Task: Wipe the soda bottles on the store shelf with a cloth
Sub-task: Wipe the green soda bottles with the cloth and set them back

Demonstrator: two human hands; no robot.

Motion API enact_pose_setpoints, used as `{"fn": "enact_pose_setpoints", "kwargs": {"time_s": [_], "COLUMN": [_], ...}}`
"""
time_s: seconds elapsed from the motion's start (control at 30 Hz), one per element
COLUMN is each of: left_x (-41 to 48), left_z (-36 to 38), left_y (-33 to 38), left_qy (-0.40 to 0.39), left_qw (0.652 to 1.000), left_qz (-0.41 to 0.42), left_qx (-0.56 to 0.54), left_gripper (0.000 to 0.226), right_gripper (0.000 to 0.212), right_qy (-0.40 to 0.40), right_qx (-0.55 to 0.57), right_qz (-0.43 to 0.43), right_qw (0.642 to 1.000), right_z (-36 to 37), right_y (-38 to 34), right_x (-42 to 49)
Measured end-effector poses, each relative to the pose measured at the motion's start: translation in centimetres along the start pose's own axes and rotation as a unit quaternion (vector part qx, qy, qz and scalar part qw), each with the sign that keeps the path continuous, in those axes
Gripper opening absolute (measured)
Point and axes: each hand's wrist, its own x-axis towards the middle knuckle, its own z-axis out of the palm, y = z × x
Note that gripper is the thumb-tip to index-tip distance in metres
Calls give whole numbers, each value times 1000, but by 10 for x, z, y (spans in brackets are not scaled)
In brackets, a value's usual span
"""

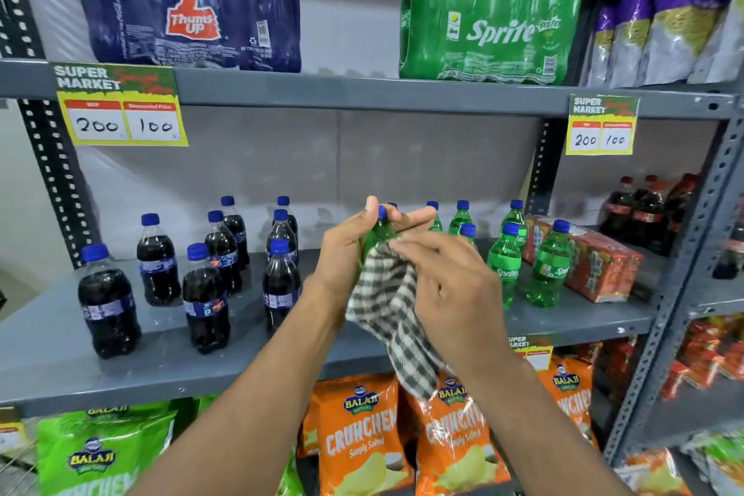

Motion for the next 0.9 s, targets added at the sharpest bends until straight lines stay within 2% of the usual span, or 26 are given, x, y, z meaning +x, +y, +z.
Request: {"fn": "enact_pose_setpoints", "kwargs": {"time_s": [0.17, 0.4, 0.5, 0.7, 0.8, 0.9], "left_x": [-1, -2, -2, -2, -3, -3], "left_z": [0, -16, -11, 0, 0, -7], "left_y": [2, 4, 3, -1, -2, 0], "left_qy": [2, 14, -3, -40, -43, -14], "left_qw": [1000, 999, 1000, 999, 999, 999], "left_qz": [20, 34, 24, -6, 0, 29], "left_qx": [7, 16, 19, 4, 29, -11], "left_gripper": [38, 40, 40, 38, 37, 37], "right_gripper": [33, 29, 21, 25, 27, 27], "right_qy": [5, -56, -38, 10, 7, -11], "right_qx": [35, 16, 14, -1, -8, -5], "right_qz": [16, 9, -2, -5, -7, -18], "right_qw": [999, 998, 999, 1000, 1000, 1000], "right_z": [-4, -13, -12, -4, -2, -6], "right_y": [-2, -2, -3, -7, -7, -6], "right_x": [-9, -74, -62, -5, -1, -25]}}
